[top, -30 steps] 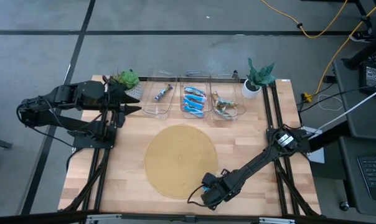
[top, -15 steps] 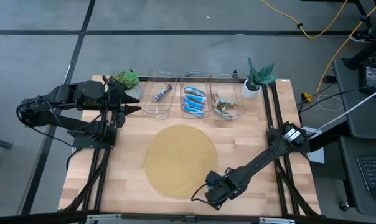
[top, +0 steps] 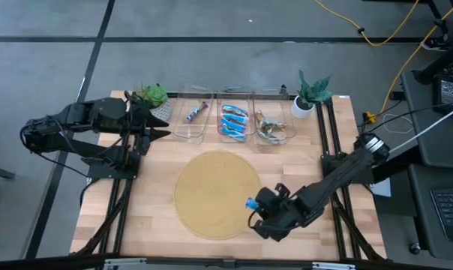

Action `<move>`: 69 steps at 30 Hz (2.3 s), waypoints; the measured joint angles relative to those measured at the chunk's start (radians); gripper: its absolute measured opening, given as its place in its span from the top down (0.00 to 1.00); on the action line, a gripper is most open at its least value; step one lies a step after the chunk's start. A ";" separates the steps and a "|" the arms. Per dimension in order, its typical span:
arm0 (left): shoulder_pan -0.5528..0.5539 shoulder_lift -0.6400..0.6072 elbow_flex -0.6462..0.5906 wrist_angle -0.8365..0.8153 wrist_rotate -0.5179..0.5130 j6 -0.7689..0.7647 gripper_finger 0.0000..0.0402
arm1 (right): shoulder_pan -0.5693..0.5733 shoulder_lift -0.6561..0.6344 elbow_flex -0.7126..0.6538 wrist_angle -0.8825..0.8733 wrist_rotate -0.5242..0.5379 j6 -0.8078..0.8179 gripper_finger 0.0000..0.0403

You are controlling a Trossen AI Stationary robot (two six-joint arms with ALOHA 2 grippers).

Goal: Pick and place Granola Bars by type
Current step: Put the blue granola bar into the left transparent bin

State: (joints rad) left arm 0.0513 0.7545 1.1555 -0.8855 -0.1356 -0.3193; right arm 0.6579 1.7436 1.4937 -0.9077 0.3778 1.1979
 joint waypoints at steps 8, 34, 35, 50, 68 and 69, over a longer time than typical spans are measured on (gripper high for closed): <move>-0.020 0.000 -0.082 0.137 0.120 0.002 0.63 | -0.040 -0.125 0.000 0.088 0.129 -0.192 0.92; -0.182 0.142 -0.253 0.710 0.221 0.123 0.52 | -0.299 -0.222 0.001 0.660 -0.041 -0.890 0.91; -0.182 0.150 -0.253 0.711 0.215 0.132 0.49 | -0.307 -0.222 0.001 0.673 -0.048 -0.900 0.92; -0.182 0.241 -0.253 0.856 0.047 0.184 0.25 | -0.407 -0.222 0.001 0.892 -0.144 -1.024 0.92; -0.182 0.316 -0.252 1.121 0.051 0.203 0.25 | -0.427 -0.207 0.001 0.958 -0.163 -1.068 0.92; -0.182 0.319 -0.252 1.126 0.051 0.202 0.25 | -0.427 -0.200 0.001 0.970 -0.163 -1.071 0.92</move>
State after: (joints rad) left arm -0.1303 1.0740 0.9035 0.2409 -0.0848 -0.1169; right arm 0.2310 1.5434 1.4947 0.0624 0.2146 0.1270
